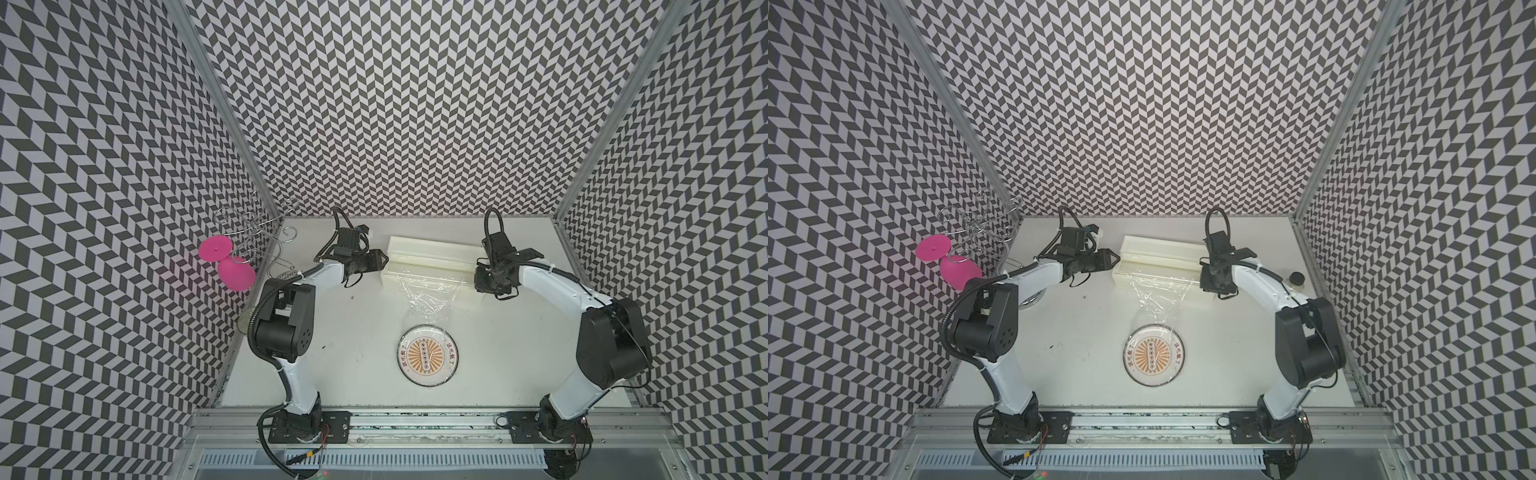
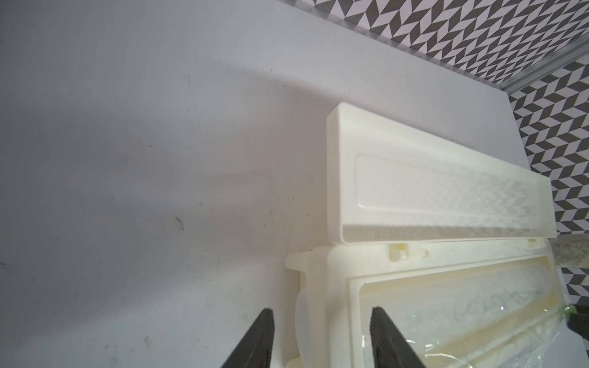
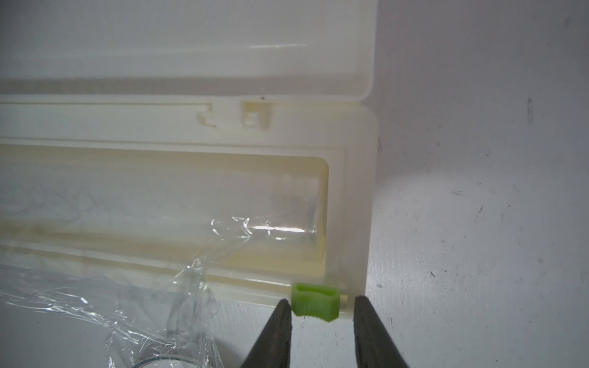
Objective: Wrap the plate with plastic wrap
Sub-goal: Tear off the plastic wrap from the plastic wrap cutting box.
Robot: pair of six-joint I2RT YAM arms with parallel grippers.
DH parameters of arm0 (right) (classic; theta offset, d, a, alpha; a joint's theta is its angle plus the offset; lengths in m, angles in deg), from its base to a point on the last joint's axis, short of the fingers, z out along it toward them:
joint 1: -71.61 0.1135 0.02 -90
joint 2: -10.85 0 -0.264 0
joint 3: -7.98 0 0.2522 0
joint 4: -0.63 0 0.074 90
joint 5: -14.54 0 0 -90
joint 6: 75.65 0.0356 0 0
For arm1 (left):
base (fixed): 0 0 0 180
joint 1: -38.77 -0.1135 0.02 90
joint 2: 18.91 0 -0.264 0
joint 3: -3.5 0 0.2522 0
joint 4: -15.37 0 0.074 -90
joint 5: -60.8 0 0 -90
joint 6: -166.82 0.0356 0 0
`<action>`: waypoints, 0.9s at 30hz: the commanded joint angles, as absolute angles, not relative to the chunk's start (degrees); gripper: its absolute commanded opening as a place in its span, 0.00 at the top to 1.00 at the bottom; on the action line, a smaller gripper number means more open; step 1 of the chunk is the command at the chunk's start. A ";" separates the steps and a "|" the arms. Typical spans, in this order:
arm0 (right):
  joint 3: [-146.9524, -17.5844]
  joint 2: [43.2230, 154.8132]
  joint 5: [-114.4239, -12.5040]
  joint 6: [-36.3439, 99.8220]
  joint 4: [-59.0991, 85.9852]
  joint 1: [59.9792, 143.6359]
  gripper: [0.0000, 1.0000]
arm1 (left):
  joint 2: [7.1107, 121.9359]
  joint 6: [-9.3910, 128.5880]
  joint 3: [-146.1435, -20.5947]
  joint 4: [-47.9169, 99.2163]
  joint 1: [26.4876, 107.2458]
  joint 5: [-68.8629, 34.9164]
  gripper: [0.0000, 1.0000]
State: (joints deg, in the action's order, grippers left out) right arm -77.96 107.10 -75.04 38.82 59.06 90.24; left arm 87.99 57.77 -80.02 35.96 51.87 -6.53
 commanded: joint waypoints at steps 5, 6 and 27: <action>-79.88 108.87 -77.13 38.35 58.52 90.94 0.68 | 88.99 57.57 -79.02 34.54 52.37 -4.29 0.52; -79.92 108.94 -77.00 38.30 58.52 90.97 0.69 | 88.98 57.45 -78.87 34.58 52.39 -4.17 0.52; -84.04 115.14 -61.14 44.72 53.64 98.10 0.85 | 89.00 52.44 -72.14 28.70 56.98 5.39 0.67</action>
